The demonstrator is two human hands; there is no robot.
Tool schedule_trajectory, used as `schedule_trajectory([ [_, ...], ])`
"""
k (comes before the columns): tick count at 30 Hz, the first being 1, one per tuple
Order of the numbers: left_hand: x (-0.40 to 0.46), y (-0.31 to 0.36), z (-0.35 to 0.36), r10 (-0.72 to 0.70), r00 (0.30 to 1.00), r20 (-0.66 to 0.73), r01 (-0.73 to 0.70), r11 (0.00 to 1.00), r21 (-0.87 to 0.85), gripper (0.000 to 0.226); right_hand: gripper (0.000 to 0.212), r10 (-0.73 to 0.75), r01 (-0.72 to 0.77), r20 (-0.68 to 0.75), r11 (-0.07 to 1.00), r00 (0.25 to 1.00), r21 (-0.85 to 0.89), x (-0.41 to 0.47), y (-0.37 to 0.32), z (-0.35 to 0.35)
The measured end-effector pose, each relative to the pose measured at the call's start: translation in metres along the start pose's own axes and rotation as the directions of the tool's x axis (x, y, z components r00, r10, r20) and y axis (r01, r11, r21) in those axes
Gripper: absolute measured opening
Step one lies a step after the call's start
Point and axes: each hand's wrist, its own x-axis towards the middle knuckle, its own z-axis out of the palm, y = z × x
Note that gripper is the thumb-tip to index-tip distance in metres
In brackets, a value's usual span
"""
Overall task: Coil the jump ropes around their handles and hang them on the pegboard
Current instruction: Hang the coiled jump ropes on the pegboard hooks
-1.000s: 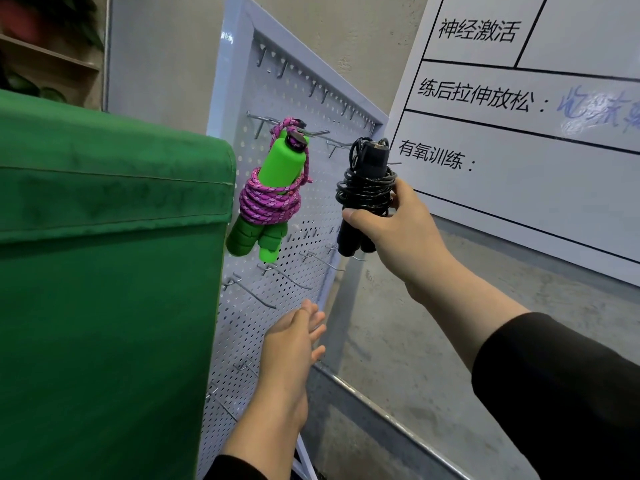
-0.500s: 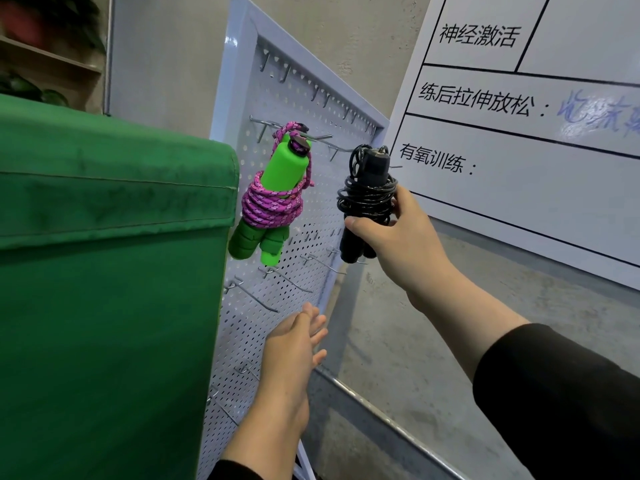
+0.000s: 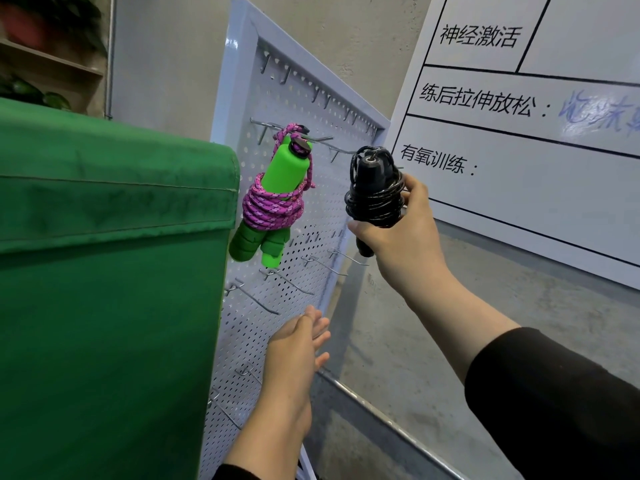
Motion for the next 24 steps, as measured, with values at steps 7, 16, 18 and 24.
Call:
schedule_trajectory([
  [7,0.0005,0.0003,0.0004,-0.007,1.000,0.005,0.007,1.000,0.010,0.031,0.071,0.039,-0.038,-0.024,0.998,0.999,0.059,-0.0007,0.0050,-0.0024],
  [16,0.0009,-0.0011,0.0014,-0.017,1.000,-0.005,0.017,1.000,0.008,0.031,0.067,0.035,-0.038,0.038,0.995,0.999,0.090,-0.0026,0.0069,-0.0080],
  [18,0.0005,-0.0010,0.0019,-0.019,1.000,-0.007,0.019,1.000,0.006,0.031,0.069,0.032,-0.037,0.048,0.995,0.998,0.094,-0.0034,0.0070,-0.0067],
  [24,-0.0006,-0.0001,0.0035,-0.031,1.000,-0.005,0.031,0.999,-0.010,0.031,0.070,0.038,-0.045,0.061,0.991,0.997,0.123,-0.0021,0.0058,-0.0041],
])
